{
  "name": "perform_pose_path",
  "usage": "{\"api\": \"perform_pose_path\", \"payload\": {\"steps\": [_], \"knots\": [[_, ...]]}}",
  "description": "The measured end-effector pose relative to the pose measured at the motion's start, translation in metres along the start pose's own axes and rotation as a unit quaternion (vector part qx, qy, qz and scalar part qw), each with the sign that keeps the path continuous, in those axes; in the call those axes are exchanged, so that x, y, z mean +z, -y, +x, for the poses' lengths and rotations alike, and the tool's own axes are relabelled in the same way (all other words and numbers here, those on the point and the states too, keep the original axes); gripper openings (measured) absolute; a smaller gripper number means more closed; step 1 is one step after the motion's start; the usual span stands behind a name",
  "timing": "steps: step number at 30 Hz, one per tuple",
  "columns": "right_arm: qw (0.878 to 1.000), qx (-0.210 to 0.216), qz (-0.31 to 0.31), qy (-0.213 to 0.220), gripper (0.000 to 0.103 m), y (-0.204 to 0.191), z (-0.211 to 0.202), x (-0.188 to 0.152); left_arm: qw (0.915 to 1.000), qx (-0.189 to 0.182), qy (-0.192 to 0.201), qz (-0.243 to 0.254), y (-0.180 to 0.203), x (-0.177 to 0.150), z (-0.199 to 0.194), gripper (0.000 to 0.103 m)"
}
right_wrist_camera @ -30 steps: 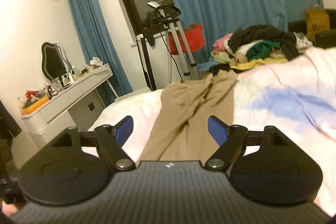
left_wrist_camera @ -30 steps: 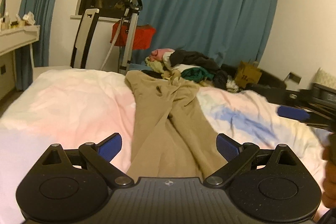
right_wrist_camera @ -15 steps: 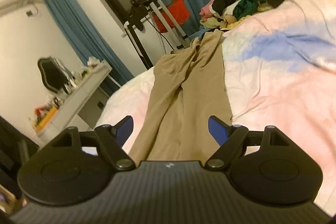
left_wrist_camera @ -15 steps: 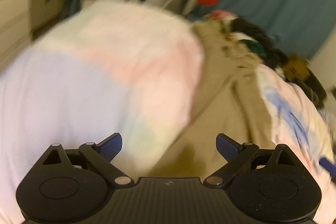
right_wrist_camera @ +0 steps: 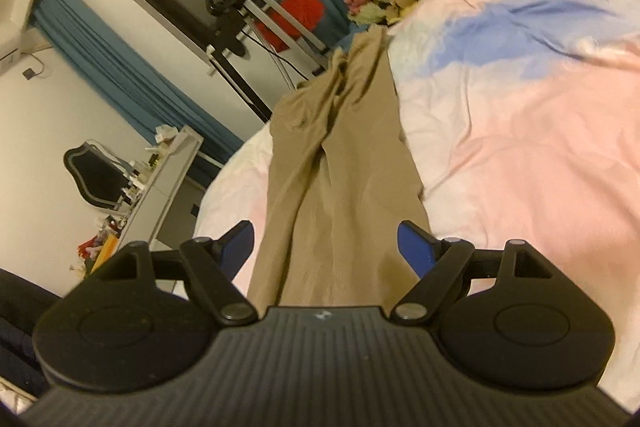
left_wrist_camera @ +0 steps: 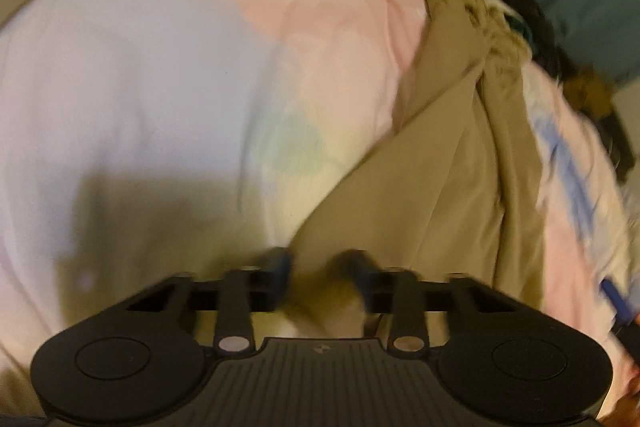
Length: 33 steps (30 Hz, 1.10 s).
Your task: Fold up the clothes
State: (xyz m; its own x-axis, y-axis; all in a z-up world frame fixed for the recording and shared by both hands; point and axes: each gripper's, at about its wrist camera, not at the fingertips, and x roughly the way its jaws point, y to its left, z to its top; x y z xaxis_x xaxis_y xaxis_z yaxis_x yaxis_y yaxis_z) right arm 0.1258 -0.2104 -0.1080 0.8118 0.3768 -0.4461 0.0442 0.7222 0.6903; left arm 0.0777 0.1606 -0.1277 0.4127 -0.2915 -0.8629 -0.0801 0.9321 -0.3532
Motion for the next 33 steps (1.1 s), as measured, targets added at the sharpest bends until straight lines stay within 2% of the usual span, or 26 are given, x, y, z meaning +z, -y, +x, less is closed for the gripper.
{"api": "perform_pose_path", "payload": {"steps": [2, 4, 7, 12, 16, 17, 19, 23, 26, 28, 30, 32, 33], "knots": [[1.0, -0.005, -0.002, -0.003, 0.081, 0.0, 0.0, -0.001, 0.9994, 0.012, 0.01, 0.03, 0.007, -0.009, -0.007, 0.008], [1.0, -0.008, -0.004, -0.004, 0.081, 0.0, -0.001, -0.001, 0.9956, 0.033, 0.044, 0.076, 0.019, -0.016, -0.021, 0.007], [1.0, -0.011, -0.009, -0.004, 0.081, 0.0, -0.002, -0.001, 0.9811, 0.051, 0.105, 0.155, 0.039, -0.033, -0.048, 0.007], [0.999, -0.021, -0.023, -0.006, 0.081, -0.003, -0.004, 0.001, 0.9394, 0.058, 0.177, 0.288, 0.075, -0.074, -0.085, 0.007], [0.999, -0.031, -0.041, -0.006, 0.081, -0.005, -0.004, 0.003, 0.8969, 0.055, 0.198, 0.392, 0.112, -0.112, -0.087, 0.007], [0.999, -0.032, -0.044, -0.007, 0.081, -0.004, -0.005, 0.003, 0.8881, 0.053, 0.198, 0.411, 0.122, -0.118, -0.083, 0.007], [0.998, -0.034, -0.046, -0.013, 0.081, -0.003, -0.004, 0.004, 0.8779, 0.044, 0.186, 0.439, 0.14, -0.124, -0.067, 0.007], [0.998, -0.041, -0.034, -0.031, 0.081, 0.006, -0.002, 0.004, 0.8703, 0.023, 0.141, 0.471, 0.163, -0.131, -0.035, 0.007], [0.998, -0.037, -0.009, -0.056, 0.081, 0.017, 0.002, 0.002, 0.8758, 0.003, 0.099, 0.472, 0.166, -0.13, -0.016, 0.01], [0.996, -0.028, 0.021, -0.08, 0.081, 0.028, 0.006, 0.0, 0.8841, -0.015, 0.069, 0.462, 0.163, -0.126, -0.005, 0.019], [0.994, -0.028, 0.046, -0.09, 0.081, 0.036, 0.007, -0.002, 0.8977, -0.035, 0.044, 0.437, 0.156, -0.118, 0.001, 0.026], [0.993, -0.03, 0.065, -0.095, 0.081, 0.042, 0.008, -0.003, 0.9129, -0.06, 0.036, 0.402, 0.142, -0.109, -0.001, 0.031], [0.993, -0.031, 0.067, -0.094, 0.081, 0.043, 0.007, -0.003, 0.9217, -0.075, 0.033, 0.379, 0.134, -0.103, -0.004, 0.041]]}}
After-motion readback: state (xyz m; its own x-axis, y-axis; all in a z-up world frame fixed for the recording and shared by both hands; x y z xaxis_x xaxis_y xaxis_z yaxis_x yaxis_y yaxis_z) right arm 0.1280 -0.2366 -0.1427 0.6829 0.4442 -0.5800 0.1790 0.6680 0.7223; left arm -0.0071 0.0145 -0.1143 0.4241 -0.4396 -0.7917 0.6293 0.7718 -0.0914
